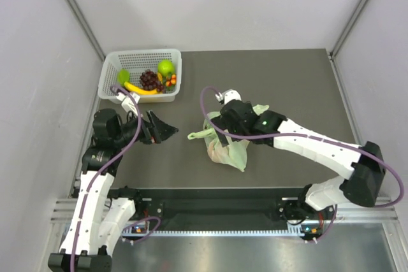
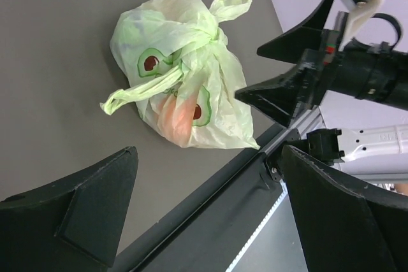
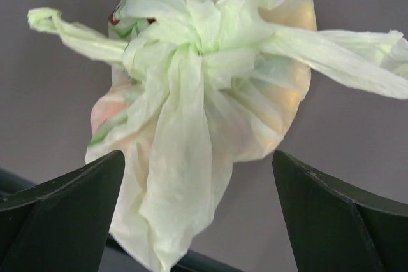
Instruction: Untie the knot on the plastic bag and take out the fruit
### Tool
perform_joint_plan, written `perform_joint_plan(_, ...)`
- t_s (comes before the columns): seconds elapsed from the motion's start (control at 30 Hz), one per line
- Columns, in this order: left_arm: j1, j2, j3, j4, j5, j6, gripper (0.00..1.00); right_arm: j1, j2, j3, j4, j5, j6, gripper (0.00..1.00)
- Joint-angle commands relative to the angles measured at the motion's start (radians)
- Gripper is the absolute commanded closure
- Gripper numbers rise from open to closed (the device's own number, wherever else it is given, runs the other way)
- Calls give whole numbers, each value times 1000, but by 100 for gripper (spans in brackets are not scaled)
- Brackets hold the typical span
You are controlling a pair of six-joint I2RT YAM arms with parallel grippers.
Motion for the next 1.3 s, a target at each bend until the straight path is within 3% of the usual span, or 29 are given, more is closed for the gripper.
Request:
perform_joint_plan(0.0,-4,9,63,-2,-42,22,1,16,51,62,91,102,40,0)
perform_joint_plan(0.07,-4,18,64,5,-55,13,1,16,93,61,116,107,45,0)
perform_joint_plan(0.13,-6,41,63,27,-58,-4,1,18,126,59,108,102,45,15)
perform_joint_plan(0.17,-9,49,63,36,-62,-16,1,18,128,53,109,82,42,25)
perform_joint_plan(0.2,-12,65,63,47,-64,-19,1,16,127,27,114,76,40,45)
perform_joint_plan(0.27,-24,82,63,73,-88,-24,1,16,105,-9,137,58,30,60)
perform_joint_plan(0.37,-96,137,71,102,-154,-41,1,16,73,-81,132,56,4,98)
perform_joint_plan(0.47,-190,182,98,111,-254,-42,1,16,4,-134,140,30,-48,100)
perform_joint_plan(0.57,-384,274,139,110,-421,-26,1,16,-62,-197,143,10,-101,100)
perform_joint_plan(0.63,-429,338,158,128,-489,-36,1,16,-106,-241,129,3,-127,100)
perform_joint_plan(0.93,-535,550,232,251,-636,-33,1,20,-258,-336,162,-37,-173,100)
perform_joint_plan(1.27,-679,688,252,377,-656,48,1,20,-294,-336,185,-39,-156,100)
